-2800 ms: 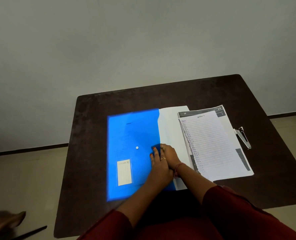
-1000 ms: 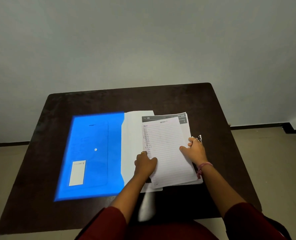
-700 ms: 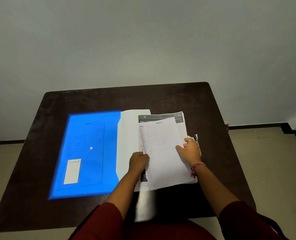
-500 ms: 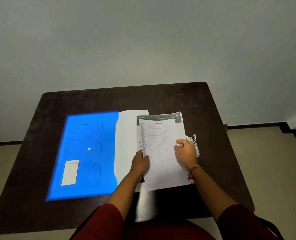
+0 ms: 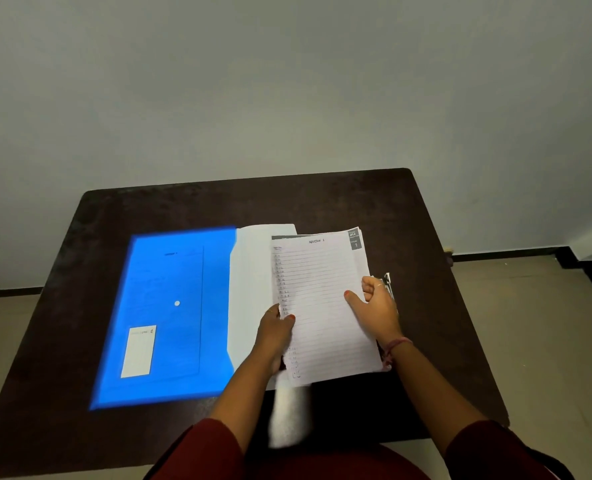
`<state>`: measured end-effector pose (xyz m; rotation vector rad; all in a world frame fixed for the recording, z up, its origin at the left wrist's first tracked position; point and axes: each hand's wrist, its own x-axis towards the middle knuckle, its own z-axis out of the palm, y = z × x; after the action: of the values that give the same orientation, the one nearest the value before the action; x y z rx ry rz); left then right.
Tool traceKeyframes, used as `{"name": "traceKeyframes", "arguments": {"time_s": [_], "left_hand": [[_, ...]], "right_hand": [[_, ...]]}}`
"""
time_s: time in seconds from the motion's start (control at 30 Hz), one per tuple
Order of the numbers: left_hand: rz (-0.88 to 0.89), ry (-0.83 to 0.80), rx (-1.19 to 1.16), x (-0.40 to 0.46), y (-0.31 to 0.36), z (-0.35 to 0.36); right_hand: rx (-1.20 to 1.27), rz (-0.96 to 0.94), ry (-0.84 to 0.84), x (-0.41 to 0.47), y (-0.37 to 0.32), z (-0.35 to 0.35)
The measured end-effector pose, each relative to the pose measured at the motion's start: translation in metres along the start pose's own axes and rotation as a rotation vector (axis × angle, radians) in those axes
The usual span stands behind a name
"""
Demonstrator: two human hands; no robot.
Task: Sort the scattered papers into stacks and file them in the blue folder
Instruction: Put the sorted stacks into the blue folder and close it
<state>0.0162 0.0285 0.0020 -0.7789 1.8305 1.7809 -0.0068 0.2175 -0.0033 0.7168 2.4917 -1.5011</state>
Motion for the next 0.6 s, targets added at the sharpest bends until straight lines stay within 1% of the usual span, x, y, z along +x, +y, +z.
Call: {"name": "traceKeyframes", "arguments": {"time_s": [0.07,0.13,0.2,0.27,0.3,0.37,0.5,0.6], "left_hand": [[-0.028,-0.013,-0.073,0.000,0.003,-0.006],[-0.062,-0.021,-0.158,-0.001,0.007,-0.012],[-0.075,-0.012,-0.214,0.000,0.011,-0.016],[-0.073,0.000,-0.228,0.000,0.013,-0.017],[-0.067,0.011,-0.216,0.001,0.014,-0.016],[-0.049,0.053,-0.181,0.000,0.014,-0.014],[-0.005,0.087,-0.129,0.003,0.009,-0.017],[0.058,0.116,-0.005,0.005,0.005,-0.028]], "right_hand": [[0.079,0.017,0.010,-0.002,-0.002,-0.002],[0.141,0.029,-0.016,-0.003,-0.003,-0.003],[0.155,0.032,-0.096,-0.005,-0.001,-0.001],[0.147,0.020,-0.211,-0.009,0.000,0.005],[0.130,0.010,-0.252,-0.011,0.000,0.008],[0.100,-0.002,-0.282,-0.015,0.000,0.015],[0.088,-0.025,-0.298,-0.016,0.002,0.017],[0.129,-0.027,-0.289,-0.016,0.005,0.015]]}}
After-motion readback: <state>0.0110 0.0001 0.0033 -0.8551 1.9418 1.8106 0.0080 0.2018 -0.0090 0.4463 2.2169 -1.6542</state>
